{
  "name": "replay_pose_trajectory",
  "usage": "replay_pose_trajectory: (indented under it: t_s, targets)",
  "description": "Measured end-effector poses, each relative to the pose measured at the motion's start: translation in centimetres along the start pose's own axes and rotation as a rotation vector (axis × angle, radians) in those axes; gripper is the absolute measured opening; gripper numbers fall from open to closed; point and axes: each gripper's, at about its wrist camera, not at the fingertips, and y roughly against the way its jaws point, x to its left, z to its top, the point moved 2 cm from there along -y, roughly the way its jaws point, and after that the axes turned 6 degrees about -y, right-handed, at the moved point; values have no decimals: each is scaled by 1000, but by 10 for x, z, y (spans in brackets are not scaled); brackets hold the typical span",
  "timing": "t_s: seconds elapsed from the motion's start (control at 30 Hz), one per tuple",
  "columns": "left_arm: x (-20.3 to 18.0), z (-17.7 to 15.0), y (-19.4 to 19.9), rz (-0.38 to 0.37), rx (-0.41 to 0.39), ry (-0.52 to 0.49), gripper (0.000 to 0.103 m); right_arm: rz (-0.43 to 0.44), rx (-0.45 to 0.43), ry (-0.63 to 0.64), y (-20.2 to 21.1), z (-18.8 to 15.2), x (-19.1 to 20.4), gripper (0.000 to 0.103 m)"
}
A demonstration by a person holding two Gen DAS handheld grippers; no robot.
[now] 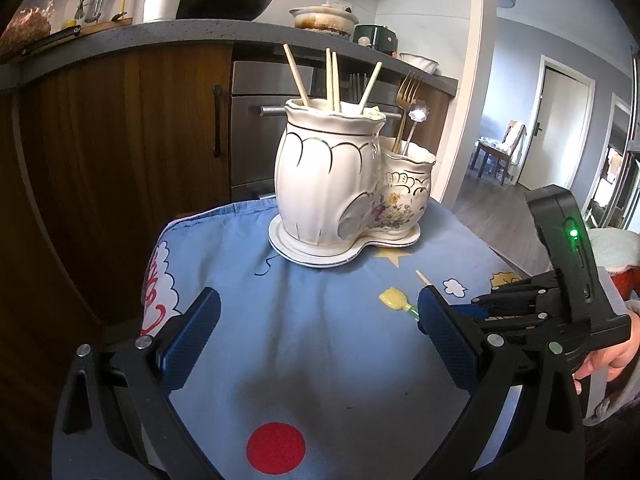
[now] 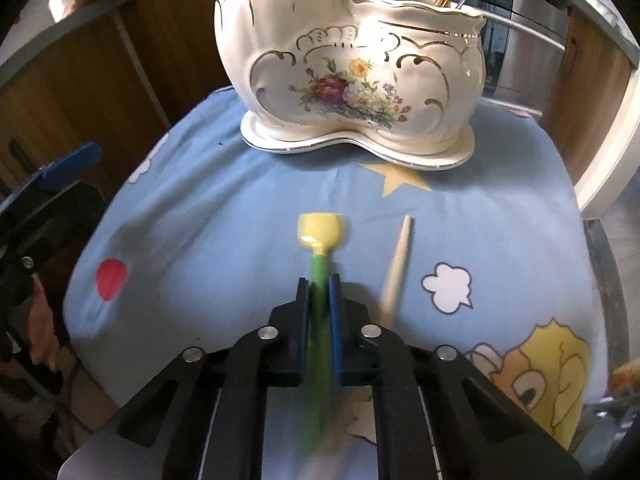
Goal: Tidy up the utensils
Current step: 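Grasp the green-handled utensil with the right tool while the left grasps the last chopstick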
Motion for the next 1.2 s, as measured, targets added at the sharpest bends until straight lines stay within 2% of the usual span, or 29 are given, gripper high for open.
replay_pose_trajectory:
  t_s: [0.27, 0.37, 0.57, 0.6, 0.63, 0.77, 0.83, 0.97, 1.0, 1.03, 1.2]
  targets:
    - [-17, 4, -8, 3, 39, -29, 97, 78, -125, -74, 54, 4, -29, 10]
    - [-37, 7, -15, -15, 61, -41, 97, 58, -173, -98, 74, 5, -51, 10]
    - [-90, 6, -49, -76, 178, -62, 97, 33, -207, -174, 85, 0, -94, 10]
    - [-99, 5, -55, -82, 196, -63, 94, 36, -208, -179, 87, -2, -98, 10]
    - [-105, 4, -60, -85, 214, -63, 87, 37, -208, -181, 84, -3, -99, 10]
    - [-128, -4, -82, -111, 298, -49, 75, 48, -205, -179, 85, -9, -105, 10]
    - [-135, -7, -89, -89, 325, -70, 62, 54, -203, -181, 83, -9, -106, 10]
    - [-147, -10, -96, -48, 346, -133, 50, 63, -201, -184, 81, -10, -108, 10]
    - [-149, -10, -97, -32, 348, -155, 38, 64, -200, -184, 80, -10, -108, 10]
    - [-150, -8, -99, -30, 347, -167, 19, 66, -199, -183, 80, -10, -107, 10]
    - [-145, -2, -98, -88, 375, -210, 6, 72, -181, -160, 76, -11, -102, 10]
